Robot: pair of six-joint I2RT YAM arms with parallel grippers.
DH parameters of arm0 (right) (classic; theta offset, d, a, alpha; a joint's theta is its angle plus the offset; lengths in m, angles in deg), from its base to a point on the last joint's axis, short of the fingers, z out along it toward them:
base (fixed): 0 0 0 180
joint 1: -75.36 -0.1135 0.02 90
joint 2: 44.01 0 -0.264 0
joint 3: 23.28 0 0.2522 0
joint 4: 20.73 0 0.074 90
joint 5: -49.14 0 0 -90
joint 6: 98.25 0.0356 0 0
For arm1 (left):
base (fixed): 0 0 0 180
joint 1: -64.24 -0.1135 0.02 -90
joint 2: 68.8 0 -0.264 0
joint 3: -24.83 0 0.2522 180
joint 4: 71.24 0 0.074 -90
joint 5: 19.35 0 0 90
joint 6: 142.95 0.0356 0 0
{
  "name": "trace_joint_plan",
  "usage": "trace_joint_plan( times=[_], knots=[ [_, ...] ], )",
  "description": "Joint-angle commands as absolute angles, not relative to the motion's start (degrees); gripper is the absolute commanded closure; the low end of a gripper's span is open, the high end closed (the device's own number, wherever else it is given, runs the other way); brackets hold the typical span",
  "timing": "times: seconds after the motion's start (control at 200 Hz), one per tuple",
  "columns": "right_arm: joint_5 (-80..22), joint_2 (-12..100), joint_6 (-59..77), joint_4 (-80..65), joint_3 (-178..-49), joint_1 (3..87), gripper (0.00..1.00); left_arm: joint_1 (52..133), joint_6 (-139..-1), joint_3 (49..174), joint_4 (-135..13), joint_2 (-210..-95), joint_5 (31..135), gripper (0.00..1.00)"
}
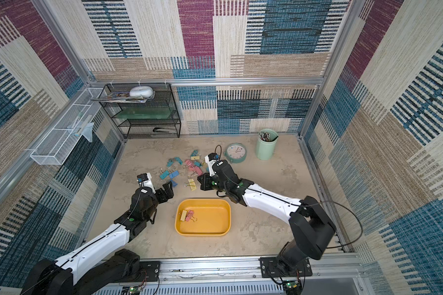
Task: Put the binder clips in the storage box
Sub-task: Place the binder clip in the storage box.
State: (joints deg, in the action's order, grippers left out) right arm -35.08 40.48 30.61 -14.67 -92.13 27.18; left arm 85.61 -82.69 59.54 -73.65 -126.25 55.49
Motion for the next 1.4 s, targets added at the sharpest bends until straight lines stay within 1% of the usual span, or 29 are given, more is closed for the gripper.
trace_joint_plan(
  times=[0.0,0.07,0.145,0.215,0.306,0.496,0.741,0.816,0.997,1.032,1.077,1.112,1.162,1.237,1.297,1.367,1.397],
  knots=[
    [-43.0,33.0,35.8,-15.9,-85.2,23.3,1.00,85.6,-81.8,60.2,-74.3,-126.7,56.6,0.02],
    [-44.5,29.4,39.0,-16.2,-80.6,20.5,1.00,85.6,-81.7,60.5,-73.8,-126.8,56.6,0.01],
    [-45.1,28.1,42.3,-17.5,-76.9,18.0,1.00,85.6,-81.5,60.4,-73.9,-126.8,56.5,0.00],
    [-45.5,29.1,44.0,-20.4,-74.9,15.4,1.00,85.6,-81.3,60.4,-74.0,-126.9,56.3,0.00],
    [-44.6,33.3,44.7,-22.0,-75.1,13.4,1.00,85.6,-81.1,60.5,-74.1,-127.1,56.7,0.01],
    [-42.1,42.2,45.5,-28.5,-76.1,13.0,1.00,85.7,-80.6,60.6,-74.3,-127.4,57.5,0.00],
    [-40.9,49.0,43.9,-29.1,-78.2,11.7,1.00,85.6,-80.7,60.5,-74.0,-126.9,56.5,0.01],
    [-40.9,50.2,44.0,-29.6,-78.2,11.1,1.00,85.6,-81.0,60.6,-73.8,-126.8,56.1,0.01],
    [-43.0,49.2,43.1,-30.7,-76.8,10.3,1.00,85.6,-81.8,60.6,-73.6,-126.7,55.5,0.00],
    [-42.9,49.2,42.4,-30.6,-76.9,10.1,0.96,85.6,-81.8,60.8,-73.5,-126.9,55.1,0.00],
    [-42.6,49.2,41.5,-30.4,-76.9,10.0,0.87,85.6,-81.9,61.3,-72.6,-127.2,54.5,0.01],
    [-42.7,48.7,41.1,-30.1,-77.0,10.0,0.82,85.6,-81.9,62.0,-71.3,-127.3,54.2,0.03],
    [-43.2,46.9,40.7,-30.5,-76.1,10.0,0.78,85.6,-81.7,63.5,-69.1,-127.8,54.2,0.05],
    [-45.1,41.3,39.5,-31.6,-73.9,10.0,0.71,85.5,-80.9,67.1,-63.9,-129.3,54.6,0.11],
    [-49.2,35.1,38.0,-29.2,-72.8,10.0,0.67,85.6,-81.0,71.1,-58.0,-131.4,54.9,0.17],
    [-56.7,27.1,34.6,-25.4,-71.5,10.6,0.60,85.5,-83.5,75.0,-51.8,-134.3,53.7,0.23],
    [-59.2,23.8,32.5,-23.8,-71.0,11.2,0.54,85.5,-85.2,76.2,-50.0,-135.3,53.4,0.27]
  ],
)
